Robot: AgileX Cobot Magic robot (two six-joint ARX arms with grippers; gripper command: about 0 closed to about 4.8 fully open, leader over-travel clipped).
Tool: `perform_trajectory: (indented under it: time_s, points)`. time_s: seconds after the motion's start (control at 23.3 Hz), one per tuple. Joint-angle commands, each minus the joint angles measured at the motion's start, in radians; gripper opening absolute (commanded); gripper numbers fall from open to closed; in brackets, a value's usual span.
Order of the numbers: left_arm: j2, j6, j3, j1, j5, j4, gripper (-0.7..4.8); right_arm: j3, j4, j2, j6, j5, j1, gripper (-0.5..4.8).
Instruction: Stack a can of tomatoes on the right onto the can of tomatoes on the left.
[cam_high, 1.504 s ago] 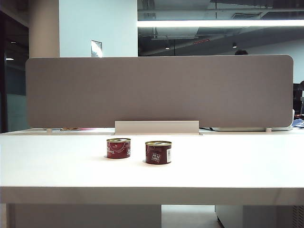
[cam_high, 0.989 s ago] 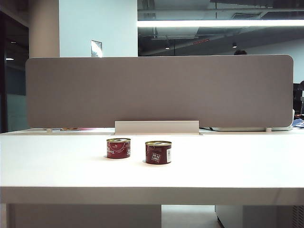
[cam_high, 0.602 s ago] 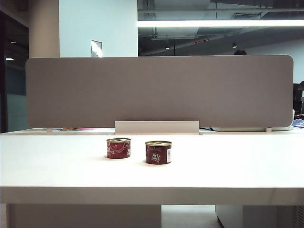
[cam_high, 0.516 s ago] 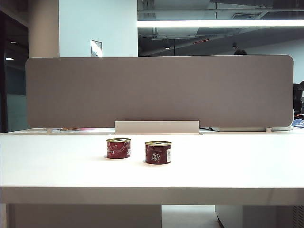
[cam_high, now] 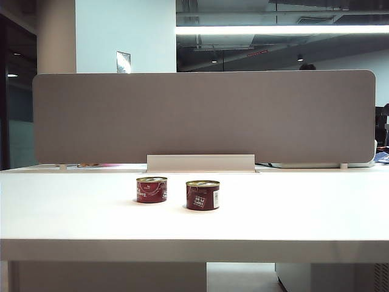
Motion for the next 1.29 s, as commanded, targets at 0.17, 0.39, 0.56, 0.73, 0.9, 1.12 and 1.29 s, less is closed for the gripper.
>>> perform_trajectory:
  time_s: [0.17,0.39,0.56,0.73,0.9,1.12,1.29]
  points:
    - [0.001,0.001,0.003,0.0,0.1,0.016,-0.06,0.15,0.023,0.257,-0.005,-0.014,0.032,-0.06]
    - [0.001,0.001,0.003,0.0,0.125,0.013,-0.06,0.251,0.053,0.466,-0.018,-0.049,0.053,-0.06]
    - [0.001,0.001,0.003,0.0,0.178,0.012,-0.06,0.347,0.054,0.637,-0.07,-0.108,0.071,-0.06]
    - [0.001,0.0,0.003,0.0,0.264,0.012,-0.06,0.462,0.056,0.844,-0.098,-0.138,0.101,-0.06]
    - [0.001,0.0,0.003,0.0,0.327,0.011,-0.06,0.563,0.055,1.031,-0.099,-0.18,0.134,-0.06]
    - [0.001,0.0,0.003,0.0,0.34,-0.02,-0.06,0.69,0.056,1.257,-0.171,-0.193,0.222,-0.05]
    - [0.001,0.0,0.003,0.0,0.34,-0.048,-0.06,0.755,0.055,1.359,-0.175,-0.193,0.266,-0.05]
